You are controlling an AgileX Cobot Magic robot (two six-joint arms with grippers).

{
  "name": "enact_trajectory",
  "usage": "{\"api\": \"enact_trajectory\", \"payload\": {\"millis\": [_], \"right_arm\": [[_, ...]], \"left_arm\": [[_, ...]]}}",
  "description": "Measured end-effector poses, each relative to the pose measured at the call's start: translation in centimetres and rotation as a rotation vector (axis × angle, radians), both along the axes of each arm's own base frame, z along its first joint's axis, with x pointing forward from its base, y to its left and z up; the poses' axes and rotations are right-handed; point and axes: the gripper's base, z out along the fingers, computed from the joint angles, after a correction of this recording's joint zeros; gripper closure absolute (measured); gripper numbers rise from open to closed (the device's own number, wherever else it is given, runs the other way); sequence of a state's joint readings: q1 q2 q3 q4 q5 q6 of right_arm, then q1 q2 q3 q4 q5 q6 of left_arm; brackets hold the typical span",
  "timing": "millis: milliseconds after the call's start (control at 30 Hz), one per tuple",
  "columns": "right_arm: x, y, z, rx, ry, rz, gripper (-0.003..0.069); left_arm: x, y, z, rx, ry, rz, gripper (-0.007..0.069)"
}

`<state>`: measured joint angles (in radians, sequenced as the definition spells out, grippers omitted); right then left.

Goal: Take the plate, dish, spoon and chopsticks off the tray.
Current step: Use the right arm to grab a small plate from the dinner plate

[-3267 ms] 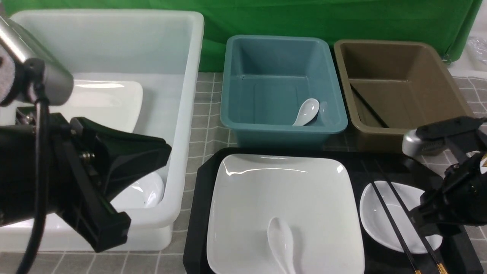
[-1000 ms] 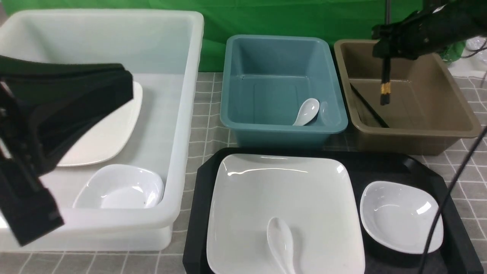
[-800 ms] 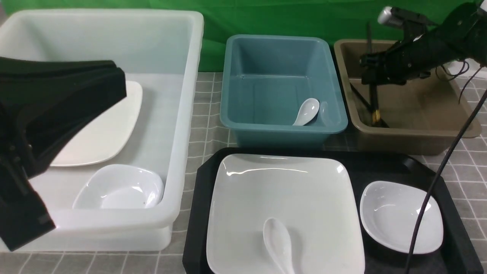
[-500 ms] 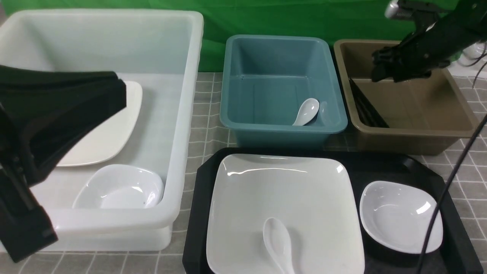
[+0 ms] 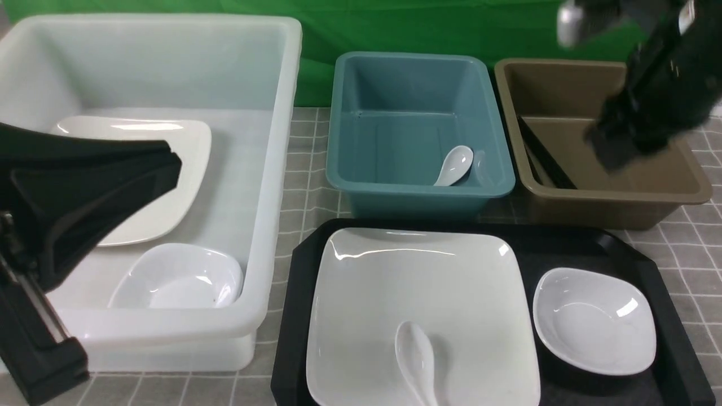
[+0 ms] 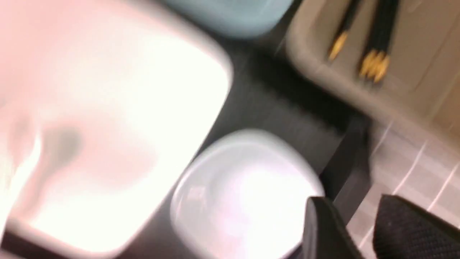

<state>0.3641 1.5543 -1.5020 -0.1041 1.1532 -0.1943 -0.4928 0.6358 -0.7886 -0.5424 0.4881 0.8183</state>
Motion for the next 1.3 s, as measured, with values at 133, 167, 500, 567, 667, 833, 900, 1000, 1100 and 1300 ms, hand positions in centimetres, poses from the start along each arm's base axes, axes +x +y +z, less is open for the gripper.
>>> {"api": "enact_trajectory", "payload": {"millis": [133,167,500,567,667,833,900,1000,1100,1300], "right_arm": [[-3.8,0.0,-2.9,-0.037,0.035,0.071,0.0400],[-5.0,-0.1,-4.8,-0.051,0.042,0.116,0.0375],[-6.8,-0.4,-13.9,-0.091,0.068,0.286,0.0087],[-6.6,-0.4,-14.9,-0.102,0.079,0.303,0.0090],[-5.8,-0.2,-16.4,-0.128,0.084,0.329,0.0104],[-4.5,-0.2,-18.6,-0.169,0.094,0.362,0.0143],[-4.4,-0.1,-19.2,-0.175,0.112,0.365,0.0185],[-4.3,-0.1,-19.3,-0.172,0.106,0.366,0.0265],[-4.3,0.0,-19.2,-0.170,0.100,0.368,0.0381],[-5.5,0.9,-15.9,-0.160,-0.003,0.418,0.0582]], "left_arm": [[0.0,0.0,-0.1,-0.001,0.011,-0.003,0.0617],[0.0,0.0,-0.1,-0.009,0.019,-0.001,0.0617],[0.0,0.0,-0.1,-0.041,0.052,0.007,0.0617],[0.0,0.0,-0.1,-0.041,0.052,0.007,0.0617],[-0.1,0.0,-0.1,-0.040,0.053,0.006,0.0617],[-0.1,-0.1,-0.2,-0.035,0.061,0.001,0.0617],[-0.1,-0.1,-0.2,-0.033,0.063,-0.001,0.0617],[-0.1,-0.1,-0.2,-0.031,0.065,-0.002,0.0617],[-0.1,-0.1,-0.2,-0.031,0.066,-0.003,0.0617],[-0.2,-0.1,-0.3,-0.030,0.069,-0.005,0.0617]]}}
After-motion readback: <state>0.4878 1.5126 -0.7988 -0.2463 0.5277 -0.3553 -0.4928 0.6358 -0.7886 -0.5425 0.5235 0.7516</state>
